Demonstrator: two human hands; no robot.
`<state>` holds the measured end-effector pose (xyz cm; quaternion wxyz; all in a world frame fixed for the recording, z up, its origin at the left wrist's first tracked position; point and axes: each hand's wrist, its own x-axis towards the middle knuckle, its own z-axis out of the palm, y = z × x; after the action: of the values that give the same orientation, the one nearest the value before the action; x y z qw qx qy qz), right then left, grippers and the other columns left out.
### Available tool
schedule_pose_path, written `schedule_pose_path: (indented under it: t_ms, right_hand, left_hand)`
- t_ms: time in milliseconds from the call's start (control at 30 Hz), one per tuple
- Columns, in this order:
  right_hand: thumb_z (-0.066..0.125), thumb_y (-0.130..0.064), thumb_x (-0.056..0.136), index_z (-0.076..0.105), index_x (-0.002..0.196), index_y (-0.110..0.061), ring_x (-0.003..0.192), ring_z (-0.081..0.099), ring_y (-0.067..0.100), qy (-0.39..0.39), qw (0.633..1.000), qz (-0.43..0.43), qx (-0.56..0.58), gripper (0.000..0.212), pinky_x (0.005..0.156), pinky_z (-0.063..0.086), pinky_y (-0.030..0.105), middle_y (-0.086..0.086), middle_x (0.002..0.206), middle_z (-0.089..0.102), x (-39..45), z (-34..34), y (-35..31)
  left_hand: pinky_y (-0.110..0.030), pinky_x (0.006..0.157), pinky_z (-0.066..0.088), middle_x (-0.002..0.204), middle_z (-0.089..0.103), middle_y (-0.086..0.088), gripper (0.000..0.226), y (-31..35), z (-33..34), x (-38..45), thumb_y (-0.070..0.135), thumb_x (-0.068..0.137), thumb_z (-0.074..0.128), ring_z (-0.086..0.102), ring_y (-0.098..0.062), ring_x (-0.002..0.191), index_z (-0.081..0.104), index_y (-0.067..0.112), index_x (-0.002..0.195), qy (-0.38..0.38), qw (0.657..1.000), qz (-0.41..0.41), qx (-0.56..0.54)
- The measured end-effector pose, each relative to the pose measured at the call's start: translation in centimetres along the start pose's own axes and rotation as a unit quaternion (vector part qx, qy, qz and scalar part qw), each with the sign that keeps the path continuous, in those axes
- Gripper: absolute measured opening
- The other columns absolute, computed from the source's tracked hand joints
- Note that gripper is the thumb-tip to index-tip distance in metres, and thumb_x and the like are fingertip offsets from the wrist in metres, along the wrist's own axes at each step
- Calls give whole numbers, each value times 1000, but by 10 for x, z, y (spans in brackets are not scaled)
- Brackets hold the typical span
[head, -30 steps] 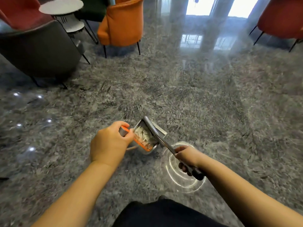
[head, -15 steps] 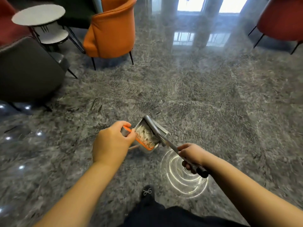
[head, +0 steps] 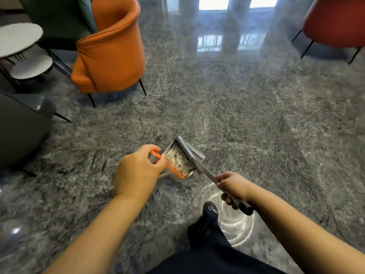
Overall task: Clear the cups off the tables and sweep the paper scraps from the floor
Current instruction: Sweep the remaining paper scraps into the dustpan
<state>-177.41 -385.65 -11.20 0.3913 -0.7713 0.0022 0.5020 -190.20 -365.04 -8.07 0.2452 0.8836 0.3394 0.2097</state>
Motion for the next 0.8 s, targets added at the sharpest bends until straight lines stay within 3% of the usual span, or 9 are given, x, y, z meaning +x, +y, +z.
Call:
schedule_pose_path:
  t_ms: [300, 500, 667, 800]
  right_hand:
    - [37, 2, 94, 48, 125, -3, 33, 42, 14, -3, 999, 6, -32, 33, 34, 30, 15, 11, 62, 45, 114, -104, -133]
    - [38, 2, 93, 48, 124, 3, 31, 42, 14, -10, 998, 5, -55, 33, 33, 31, 15, 11, 61, 44, 193, -134, -224]
    - [38, 1, 93, 46, 126, 2, 36, 42, 17, -12, 999, 10, -48, 34, 36, 31, 18, 11, 59, 44, 273, -151, -308]
    - [39, 1, 94, 47, 126, 0, 33, 42, 16, 0, 1000, 12, -25, 33, 34, 30, 16, 11, 60, 44, 329, -161, -372]
  left_hand:
    - [-29, 55, 47, 70, 68, 7, 18, 48, 69, 176, 46, 76, 70, 62, -21, 63, 68, 34, 89, 8, 999, -36, -16]
    - [-35, 59, 53, 71, 69, 8, 13, 46, 97, 293, 40, 78, 73, 63, -21, 66, 69, 32, 89, 12, 998, -44, -32]
    - [-28, 53, 47, 63, 63, 11, 12, 34, 125, 412, 40, 78, 73, 58, -17, 60, 69, 34, 88, -1, 999, -32, -23]
    - [-35, 58, 52, 70, 68, 7, 14, 31, 141, 502, 40, 78, 73, 62, -21, 66, 69, 35, 91, -31, 999, -30, -27]
